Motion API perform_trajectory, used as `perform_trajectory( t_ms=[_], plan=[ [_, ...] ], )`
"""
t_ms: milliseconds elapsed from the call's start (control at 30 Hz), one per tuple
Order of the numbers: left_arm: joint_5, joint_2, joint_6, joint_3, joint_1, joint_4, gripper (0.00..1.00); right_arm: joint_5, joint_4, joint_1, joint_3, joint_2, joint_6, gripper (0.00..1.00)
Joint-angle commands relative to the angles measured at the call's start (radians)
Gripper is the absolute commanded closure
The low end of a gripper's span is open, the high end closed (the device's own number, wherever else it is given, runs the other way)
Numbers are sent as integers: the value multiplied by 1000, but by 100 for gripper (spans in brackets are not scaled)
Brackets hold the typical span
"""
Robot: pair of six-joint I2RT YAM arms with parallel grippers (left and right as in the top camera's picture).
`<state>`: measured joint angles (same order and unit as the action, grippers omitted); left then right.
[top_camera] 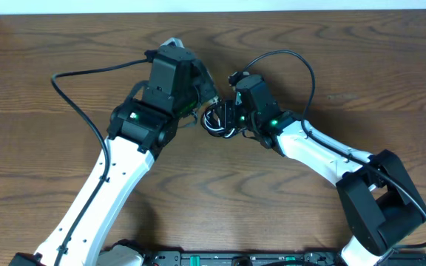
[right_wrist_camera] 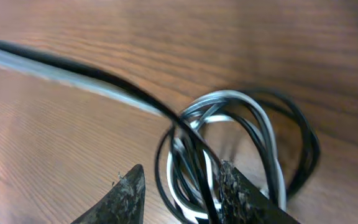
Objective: Untangle cables
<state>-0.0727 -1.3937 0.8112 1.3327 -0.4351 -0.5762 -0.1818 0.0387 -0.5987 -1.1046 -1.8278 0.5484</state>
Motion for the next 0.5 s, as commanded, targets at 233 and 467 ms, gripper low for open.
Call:
perform_trajectory(
  t_ms=[233, 467],
  plan=[
    [2, -71, -66, 6, -3, -202, 92, -199, 76, 148, -7, -11, -43, 68],
    [-35, -161, -111, 6, -8, -188, 93, -372, 140, 253, -7, -4, -105, 67]
  ],
)
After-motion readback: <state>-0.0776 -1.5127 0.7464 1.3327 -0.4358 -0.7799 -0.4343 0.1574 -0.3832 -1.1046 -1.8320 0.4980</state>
